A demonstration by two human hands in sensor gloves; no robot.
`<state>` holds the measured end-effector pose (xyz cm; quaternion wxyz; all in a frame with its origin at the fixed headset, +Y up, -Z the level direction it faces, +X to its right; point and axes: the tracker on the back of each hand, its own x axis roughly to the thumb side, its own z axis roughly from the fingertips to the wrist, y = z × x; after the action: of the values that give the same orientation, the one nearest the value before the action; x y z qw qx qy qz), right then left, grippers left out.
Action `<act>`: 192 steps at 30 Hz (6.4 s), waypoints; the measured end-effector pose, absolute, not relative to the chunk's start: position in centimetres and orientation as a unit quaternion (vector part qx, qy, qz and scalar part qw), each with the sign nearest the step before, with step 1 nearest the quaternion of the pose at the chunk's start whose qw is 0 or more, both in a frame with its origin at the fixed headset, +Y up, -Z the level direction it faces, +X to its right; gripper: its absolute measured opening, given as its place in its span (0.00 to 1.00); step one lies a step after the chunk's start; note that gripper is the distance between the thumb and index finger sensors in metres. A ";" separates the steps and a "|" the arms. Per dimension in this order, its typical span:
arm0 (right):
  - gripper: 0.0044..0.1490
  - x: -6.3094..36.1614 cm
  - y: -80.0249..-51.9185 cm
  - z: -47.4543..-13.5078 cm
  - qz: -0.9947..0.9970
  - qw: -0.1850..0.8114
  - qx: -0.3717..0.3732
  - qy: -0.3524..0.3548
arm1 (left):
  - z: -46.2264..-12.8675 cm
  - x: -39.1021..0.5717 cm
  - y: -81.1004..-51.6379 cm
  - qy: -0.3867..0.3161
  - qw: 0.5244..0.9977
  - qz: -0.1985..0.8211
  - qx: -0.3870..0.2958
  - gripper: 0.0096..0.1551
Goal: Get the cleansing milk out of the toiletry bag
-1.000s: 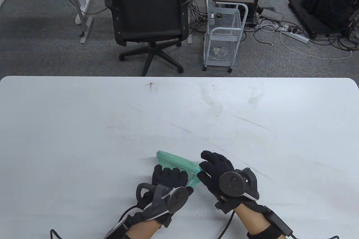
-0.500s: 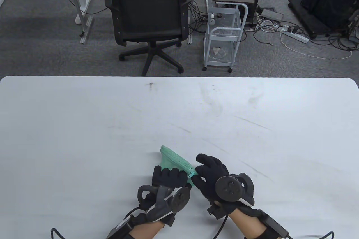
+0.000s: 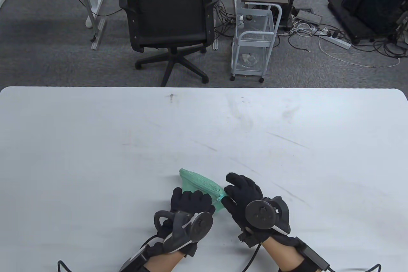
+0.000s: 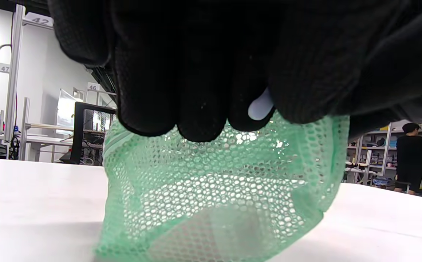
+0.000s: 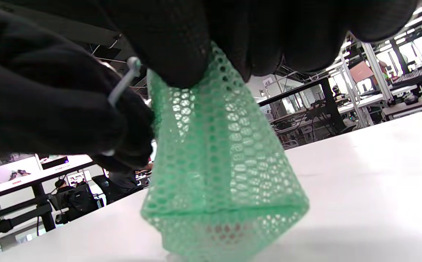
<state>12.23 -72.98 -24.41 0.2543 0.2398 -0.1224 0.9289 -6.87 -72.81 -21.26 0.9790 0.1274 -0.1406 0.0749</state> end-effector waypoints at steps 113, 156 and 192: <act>0.23 15.9 -74.0 -28.1 0.947 0.192 0.237 -0.102 | -23.9 -11.0 -71.7 -0.086 0.987 0.095 0.098 0.21; 0.23 16.3 -74.0 -28.4 0.956 0.154 0.229 -0.099 | -27.4 -16.0 -73.5 0.035 0.995 0.077 0.054 0.21; 0.30 16.3 -74.2 -28.2 0.954 0.151 0.241 -0.092 | -27.3 -16.8 -73.4 0.044 0.991 0.114 0.057 0.30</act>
<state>16.27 -74.16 -28.25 0.1508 0.2414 -0.0925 0.9542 -16.77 -73.39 -27.31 0.9908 0.0566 0.0441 0.1144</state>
